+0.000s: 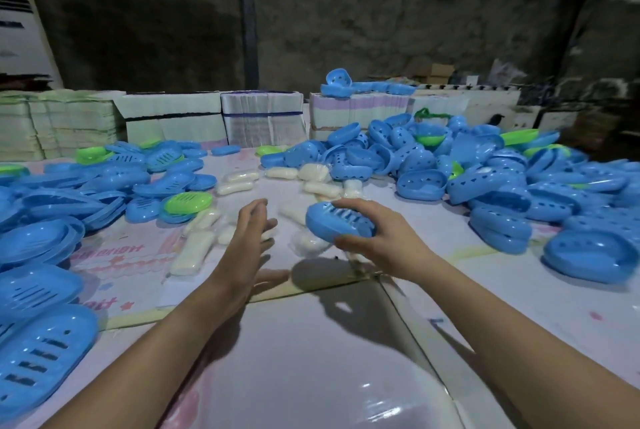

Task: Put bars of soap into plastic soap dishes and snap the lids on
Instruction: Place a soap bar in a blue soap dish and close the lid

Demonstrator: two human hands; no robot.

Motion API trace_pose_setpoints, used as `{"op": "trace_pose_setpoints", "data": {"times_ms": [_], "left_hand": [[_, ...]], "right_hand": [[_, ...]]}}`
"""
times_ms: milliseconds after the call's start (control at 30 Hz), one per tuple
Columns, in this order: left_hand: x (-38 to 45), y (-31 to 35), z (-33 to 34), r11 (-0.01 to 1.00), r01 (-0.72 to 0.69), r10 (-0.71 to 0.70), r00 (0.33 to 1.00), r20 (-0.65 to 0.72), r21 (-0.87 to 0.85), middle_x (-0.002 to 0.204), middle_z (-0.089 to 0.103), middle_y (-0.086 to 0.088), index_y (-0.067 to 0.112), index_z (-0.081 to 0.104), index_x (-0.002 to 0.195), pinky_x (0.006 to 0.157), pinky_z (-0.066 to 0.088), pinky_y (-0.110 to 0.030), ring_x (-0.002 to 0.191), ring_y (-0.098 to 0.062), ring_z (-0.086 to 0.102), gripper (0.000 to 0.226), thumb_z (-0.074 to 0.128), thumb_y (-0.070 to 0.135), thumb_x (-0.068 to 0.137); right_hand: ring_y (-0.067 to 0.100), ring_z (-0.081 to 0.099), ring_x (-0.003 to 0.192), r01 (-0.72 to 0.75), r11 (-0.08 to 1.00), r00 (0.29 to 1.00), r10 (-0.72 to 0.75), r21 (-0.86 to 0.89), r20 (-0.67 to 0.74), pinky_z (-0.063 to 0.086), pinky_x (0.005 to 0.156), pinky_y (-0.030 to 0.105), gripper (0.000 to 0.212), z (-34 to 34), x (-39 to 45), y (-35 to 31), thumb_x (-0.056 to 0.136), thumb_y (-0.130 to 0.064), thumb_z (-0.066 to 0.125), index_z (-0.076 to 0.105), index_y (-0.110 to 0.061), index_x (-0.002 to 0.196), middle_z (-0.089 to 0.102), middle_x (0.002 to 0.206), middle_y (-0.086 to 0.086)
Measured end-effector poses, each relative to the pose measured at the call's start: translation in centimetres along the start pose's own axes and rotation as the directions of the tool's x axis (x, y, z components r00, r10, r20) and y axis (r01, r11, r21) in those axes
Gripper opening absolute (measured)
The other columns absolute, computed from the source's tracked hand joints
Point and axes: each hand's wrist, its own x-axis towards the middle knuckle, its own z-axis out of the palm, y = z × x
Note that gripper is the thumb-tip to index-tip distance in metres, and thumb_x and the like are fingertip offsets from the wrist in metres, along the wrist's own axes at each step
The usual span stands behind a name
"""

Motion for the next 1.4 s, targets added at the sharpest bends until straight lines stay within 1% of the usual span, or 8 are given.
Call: {"op": "trace_pose_setpoints", "data": {"times_ms": [167, 367, 433, 567, 700, 867, 1100, 1400], "left_hand": [[0.6, -1.3, -0.5, 0.999, -0.036, 0.035, 0.998, 0.049, 0.022, 0.126, 0.063, 0.004, 0.05, 0.063, 0.109, 0.095, 0.054, -0.058, 0.121, -0.023, 0.058, 0.03, 0.039, 0.064, 0.1], [1.9, -3.1, -1.2, 0.998, -0.056, 0.052, 0.993, 0.106, 0.035, 0.112, 0.073, 0.008, 0.047, 0.069, 0.11, 0.07, 0.062, -0.046, 0.104, -0.02, 0.069, 0.057, 0.058, 0.087, 0.071], [2.4, -3.9, -1.2, 0.996, -0.076, 0.07, 0.992, 0.109, 0.048, 0.115, 0.073, 0.004, 0.046, 0.07, 0.111, 0.066, 0.062, -0.04, 0.102, -0.02, 0.071, 0.032, 0.053, 0.066, 0.093], [2.9, -4.6, -1.3, 0.997, -0.05, 0.042, 0.991, 0.129, 0.066, 0.113, 0.074, 0.004, 0.04, 0.071, 0.112, 0.068, 0.063, -0.041, 0.108, -0.024, 0.068, 0.047, 0.053, 0.074, 0.084], [3.0, -5.4, -2.0, 0.976, -0.155, 0.137, 0.983, 0.121, 0.153, 0.113, 0.073, 0.005, 0.041, 0.067, 0.115, 0.066, 0.063, -0.032, 0.108, -0.026, 0.069, 0.038, 0.044, 0.011, 0.108], [3.0, -4.8, -1.1, 0.995, -0.055, 0.049, 0.996, 0.069, 0.086, 0.101, 0.076, 0.003, 0.031, 0.07, 0.106, 0.059, 0.063, -0.033, 0.102, -0.027, 0.068, 0.044, 0.033, 0.054, 0.106], [2.9, -4.4, -1.2, 0.987, -0.04, 0.022, 0.993, 0.115, 0.154, 0.114, 0.068, -0.005, 0.03, 0.064, 0.108, 0.054, 0.062, -0.03, 0.102, -0.026, 0.064, 0.041, 0.033, 0.003, 0.109], [2.1, -3.9, -0.6, 0.989, -0.044, 0.032, 0.996, 0.087, 0.141, 0.116, 0.069, -0.007, 0.029, 0.067, 0.109, 0.057, 0.063, -0.03, 0.104, -0.026, 0.065, 0.033, 0.033, 0.031, 0.11]], "right_hand": [[0.003, 0.057, 0.093, -0.166, 0.972, 0.941, 0.106, -0.165, -0.323, 0.043, 0.083, 0.021, 0.041, -8.7, -2.4, 3.8, 0.079, -0.037, 0.069, 0.066, -0.036, 0.12, 0.061, 0.108, -0.009], [0.022, 0.062, 0.087, -0.536, 0.814, 0.716, 0.297, -0.224, -0.632, 0.05, 0.08, 0.035, 0.041, -20.6, -6.1, 9.9, 0.083, -0.037, 0.061, 0.066, -0.031, 0.124, 0.068, 0.089, -0.004], [0.026, 0.062, 0.098, -0.607, 0.776, 0.673, 0.389, -0.17, -0.629, 0.051, 0.087, 0.038, 0.04, -23.4, -6.8, 11.9, 0.085, -0.038, 0.061, 0.065, -0.028, 0.124, 0.069, 0.111, 0.004], [0.026, 0.058, 0.11, -0.669, 0.714, 0.676, 0.468, -0.208, -0.569, 0.044, 0.091, 0.034, 0.037, -26.0, -6.5, 14.7, 0.089, -0.035, 0.063, 0.067, -0.016, 0.12, 0.065, 0.126, 0.007], [0.026, 0.054, 0.11, -0.73, 0.617, 0.679, 0.604, -0.294, -0.418, 0.045, 0.095, 0.036, 0.031, -26.7, -5.1, 15.6, 0.09, -0.033, 0.065, 0.069, -0.017, 0.117, 0.06, 0.128, 0.009], [0.029, 0.045, 0.129, -0.727, 0.508, 0.668, 0.677, -0.461, -0.308, 0.034, 0.104, 0.036, 0.041, -25.8, -4.1, 16.7, 0.096, -0.025, 0.053, 0.055, -0.02, 0.137, 0.047, 0.144, 0.01], [0.041, 0.023, 0.141, -0.804, 0.317, 0.563, 0.679, -0.503, -0.471, 0.02, 0.114, 0.055, 0.043, -25.9, -4.3, 19.4, 0.095, -0.033, 0.053, 0.048, -0.043, 0.137, 0.039, 0.147, 0.014], [0.039, 0.033, 0.13, -0.809, 0.362, 0.588, 0.534, -0.464, -0.608, 0.04, 0.099, 0.047, 0.049, -26.0, -3.0, 18.1, 0.084, -0.025, 0.056, 0.056, -0.033, 0.132, 0.049, 0.135, 0.013]]}}
